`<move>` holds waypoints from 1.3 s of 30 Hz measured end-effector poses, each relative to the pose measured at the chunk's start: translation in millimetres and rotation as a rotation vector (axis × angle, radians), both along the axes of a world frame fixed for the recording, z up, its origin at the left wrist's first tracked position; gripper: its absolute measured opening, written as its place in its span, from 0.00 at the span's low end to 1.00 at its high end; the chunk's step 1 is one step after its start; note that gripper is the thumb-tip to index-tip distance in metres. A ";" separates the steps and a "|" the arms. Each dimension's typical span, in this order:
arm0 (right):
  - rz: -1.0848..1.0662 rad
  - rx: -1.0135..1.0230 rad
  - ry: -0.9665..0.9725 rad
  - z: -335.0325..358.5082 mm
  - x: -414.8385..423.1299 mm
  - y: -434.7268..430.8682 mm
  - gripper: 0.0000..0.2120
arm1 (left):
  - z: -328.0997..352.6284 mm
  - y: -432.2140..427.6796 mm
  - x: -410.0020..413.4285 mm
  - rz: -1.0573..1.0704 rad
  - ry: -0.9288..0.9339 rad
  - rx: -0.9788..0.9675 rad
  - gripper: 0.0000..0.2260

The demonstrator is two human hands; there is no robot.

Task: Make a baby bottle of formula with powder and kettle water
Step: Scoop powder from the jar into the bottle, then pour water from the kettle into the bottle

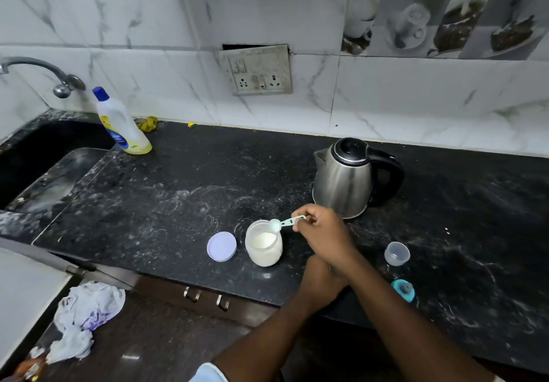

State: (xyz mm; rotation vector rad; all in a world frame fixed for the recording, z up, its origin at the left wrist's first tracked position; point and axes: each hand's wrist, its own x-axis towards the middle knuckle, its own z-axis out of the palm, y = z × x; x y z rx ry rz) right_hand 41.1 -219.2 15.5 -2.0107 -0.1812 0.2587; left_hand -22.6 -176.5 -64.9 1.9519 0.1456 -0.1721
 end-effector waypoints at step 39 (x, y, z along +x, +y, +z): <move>-0.425 0.483 0.075 -3.9 166.8 -142.1 0.27 | 2.0 13.4 29.1 0.093 -0.113 -0.179 0.29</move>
